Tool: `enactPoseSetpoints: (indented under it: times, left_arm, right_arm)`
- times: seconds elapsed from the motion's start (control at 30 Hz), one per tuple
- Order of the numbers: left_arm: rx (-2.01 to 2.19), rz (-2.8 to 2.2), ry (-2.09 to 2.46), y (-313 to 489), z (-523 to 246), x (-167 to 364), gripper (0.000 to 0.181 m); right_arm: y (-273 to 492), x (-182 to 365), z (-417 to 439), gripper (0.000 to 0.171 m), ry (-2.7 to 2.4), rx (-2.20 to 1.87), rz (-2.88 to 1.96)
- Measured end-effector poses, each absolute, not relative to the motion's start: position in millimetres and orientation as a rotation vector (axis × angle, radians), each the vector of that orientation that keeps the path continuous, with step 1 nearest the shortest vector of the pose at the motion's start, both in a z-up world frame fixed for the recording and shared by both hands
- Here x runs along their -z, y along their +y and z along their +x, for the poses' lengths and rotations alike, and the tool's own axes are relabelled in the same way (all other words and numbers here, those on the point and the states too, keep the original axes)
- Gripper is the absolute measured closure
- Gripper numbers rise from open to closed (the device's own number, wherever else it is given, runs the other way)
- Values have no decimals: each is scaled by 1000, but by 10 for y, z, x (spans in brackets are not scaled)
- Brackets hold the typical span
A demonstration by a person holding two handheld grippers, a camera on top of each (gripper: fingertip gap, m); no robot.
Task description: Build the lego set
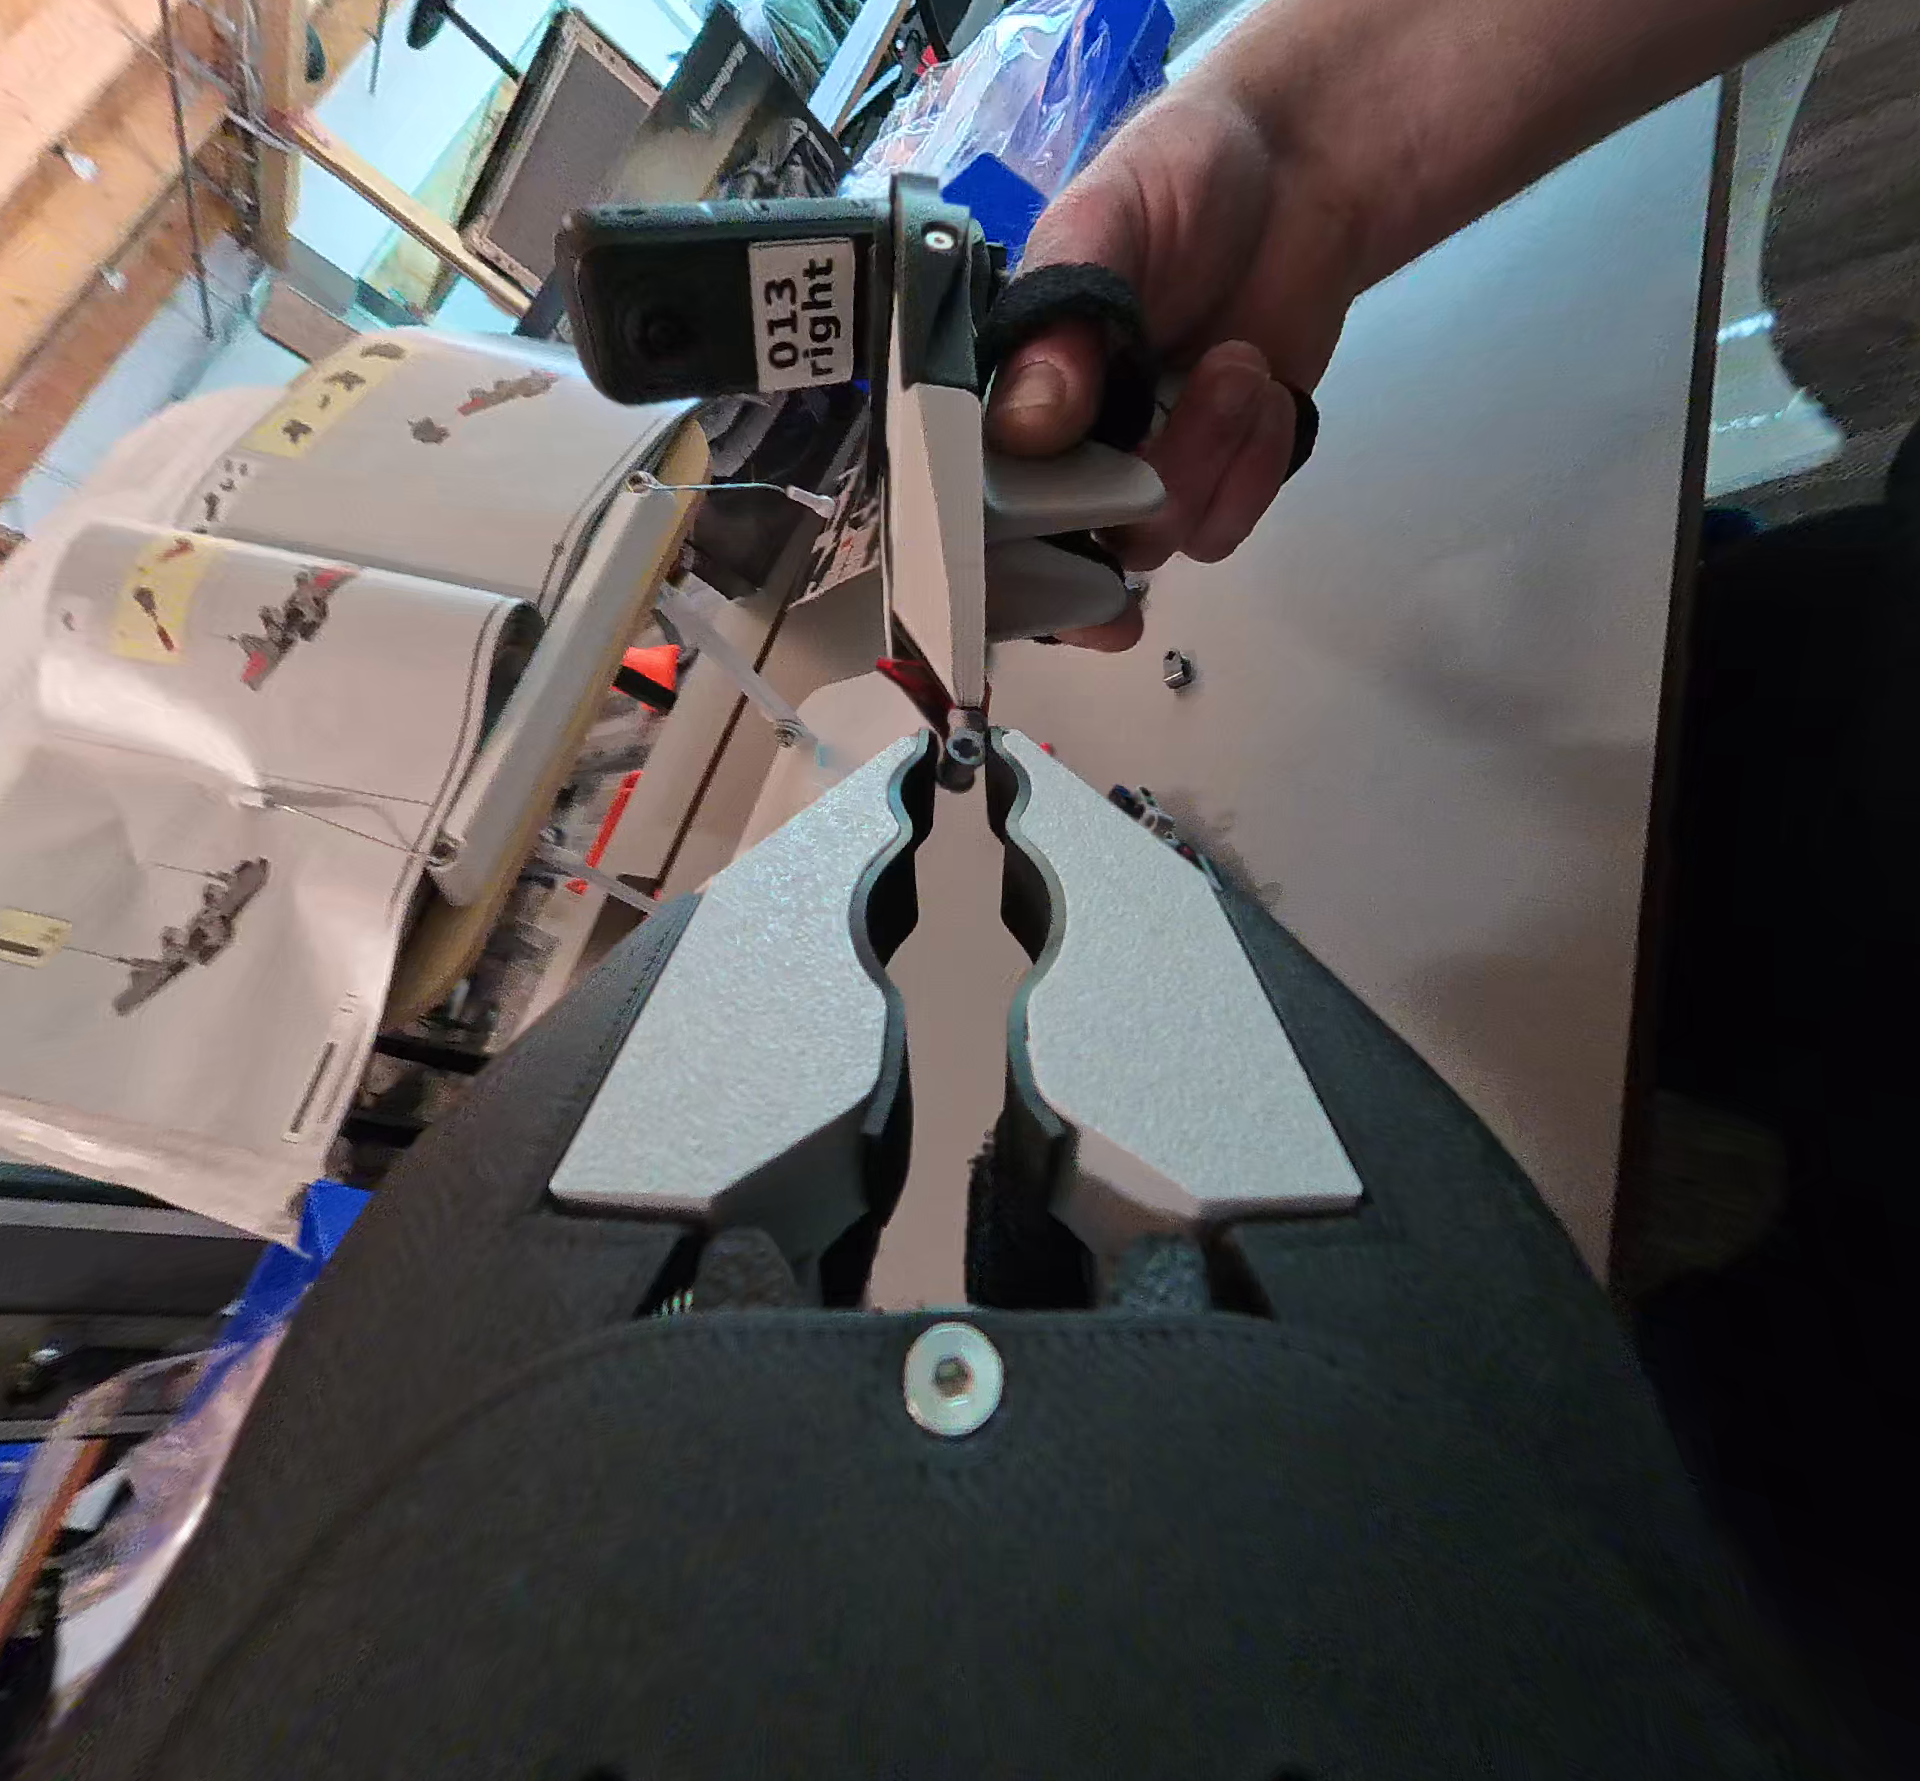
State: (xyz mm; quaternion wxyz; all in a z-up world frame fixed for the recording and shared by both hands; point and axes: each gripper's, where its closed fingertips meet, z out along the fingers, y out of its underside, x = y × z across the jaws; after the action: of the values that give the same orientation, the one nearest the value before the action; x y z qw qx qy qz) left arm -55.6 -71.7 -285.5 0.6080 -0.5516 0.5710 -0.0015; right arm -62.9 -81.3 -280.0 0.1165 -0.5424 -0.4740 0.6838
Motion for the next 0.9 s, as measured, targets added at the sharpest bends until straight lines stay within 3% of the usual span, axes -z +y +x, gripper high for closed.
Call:
enactPoseSetpoints:
  times: [0.2, 0.33, 0.5, 0.7, 0.9]
  left_arm:
    - [-76, -1276, 1282, -652, -581, 2837, 176]
    - [-31, -1348, 1094, -546, -655, 2736, 177]
    - [-70, -1342, 994, -524, -603, 2696, 177]
    - [-113, -1309, 935, -499, -565, 2619, 177]
    - [-121, -1306, 941, -494, -540, 2644, 176]
  right_arm:
    - [-736, 2776, -655, 166, -1305, -2023, -1622]
    - [-603, 2735, -650, 153, -1217, -2014, -1623]
    - [-631, 2649, -666, 153, -1172, -2044, -1594]
    - [-604, 2575, -646, 167, -1082, -2080, -1535]
    - [-607, 2586, -623, 168, -1137, -2034, -1547]
